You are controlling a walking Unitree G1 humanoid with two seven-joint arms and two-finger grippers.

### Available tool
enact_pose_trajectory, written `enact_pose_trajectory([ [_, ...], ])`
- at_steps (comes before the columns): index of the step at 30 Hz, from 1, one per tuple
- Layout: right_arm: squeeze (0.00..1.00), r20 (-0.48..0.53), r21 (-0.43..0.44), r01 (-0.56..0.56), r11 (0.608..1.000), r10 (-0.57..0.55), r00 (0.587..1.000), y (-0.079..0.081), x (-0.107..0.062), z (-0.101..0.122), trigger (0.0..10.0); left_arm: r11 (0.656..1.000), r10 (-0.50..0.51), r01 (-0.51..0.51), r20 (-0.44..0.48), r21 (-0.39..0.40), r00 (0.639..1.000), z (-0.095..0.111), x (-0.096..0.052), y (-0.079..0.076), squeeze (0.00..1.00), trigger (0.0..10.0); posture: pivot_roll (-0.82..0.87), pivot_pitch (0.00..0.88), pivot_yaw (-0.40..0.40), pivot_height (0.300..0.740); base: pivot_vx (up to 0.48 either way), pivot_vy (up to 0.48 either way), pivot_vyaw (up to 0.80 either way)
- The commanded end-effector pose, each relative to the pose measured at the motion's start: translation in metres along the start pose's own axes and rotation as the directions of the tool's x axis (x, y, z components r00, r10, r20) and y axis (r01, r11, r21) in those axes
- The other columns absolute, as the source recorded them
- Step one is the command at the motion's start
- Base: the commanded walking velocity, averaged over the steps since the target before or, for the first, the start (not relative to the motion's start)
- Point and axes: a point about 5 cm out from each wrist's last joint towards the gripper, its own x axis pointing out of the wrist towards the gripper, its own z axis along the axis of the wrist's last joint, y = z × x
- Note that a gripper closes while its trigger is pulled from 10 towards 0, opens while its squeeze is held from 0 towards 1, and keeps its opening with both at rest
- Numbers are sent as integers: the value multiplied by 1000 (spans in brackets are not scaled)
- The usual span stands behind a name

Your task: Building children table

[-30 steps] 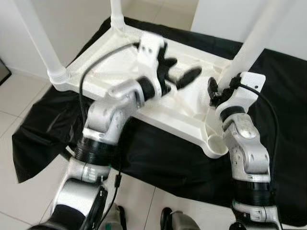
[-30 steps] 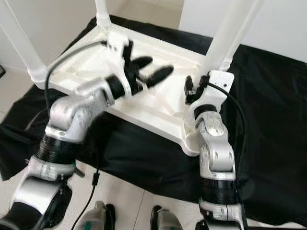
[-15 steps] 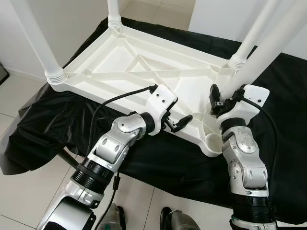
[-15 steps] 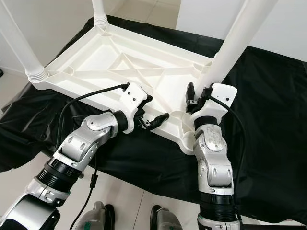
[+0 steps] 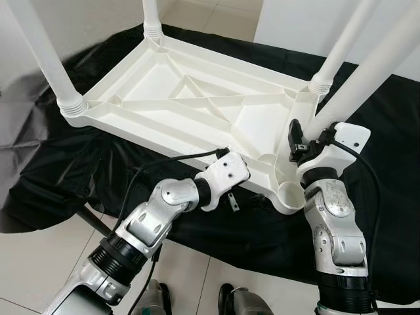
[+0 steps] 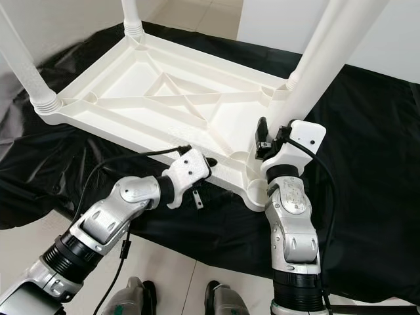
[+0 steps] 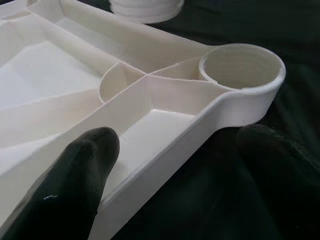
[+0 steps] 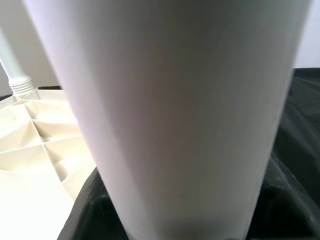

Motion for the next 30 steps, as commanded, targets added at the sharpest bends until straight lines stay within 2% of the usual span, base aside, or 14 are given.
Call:
enact_pose_trajectory([
  [1, 0, 13, -3, 5, 1000, -5, 1000, -1, 0, 1, 10000, 999, -44, 44, -23, 22, 999, -5, 4, -7, 0, 10000, 49, 164, -56, 740, 0, 0, 0],
  [12, 0, 18, -7, 10, 1000, -10, 1000, -2, -1, 2, 10000, 1000, 16, -15, -66, 15, 998, -9, 20, 3, 0, 10000, 26, 150, -41, 740, 0, 0, 0],
  [13, 0, 21, -7, 15, 1000, -15, 1000, -2, -2, 2, 10000, 999, 41, -40, -73, 10, 996, -8, 26, 10, 0, 10000, 18, 145, -34, 740, 0, 0, 0],
  [18, 0, 20, -4, 15, 1000, -14, 1000, -1, -5, 1, 10000, 997, 79, -78, -73, 12, 994, -4, 35, 19, 0, 10000, 10, 139, -28, 740, 0, 0, 0],
  [30, 0, -22, -11, 8, 1000, -8, 1000, 0, -16, -8, 10000, 993, 119, -118, -69, 30, 990, -1, 43, 31, 0, 10000, 2, 133, -27, 740, 0, 0, 0],
])
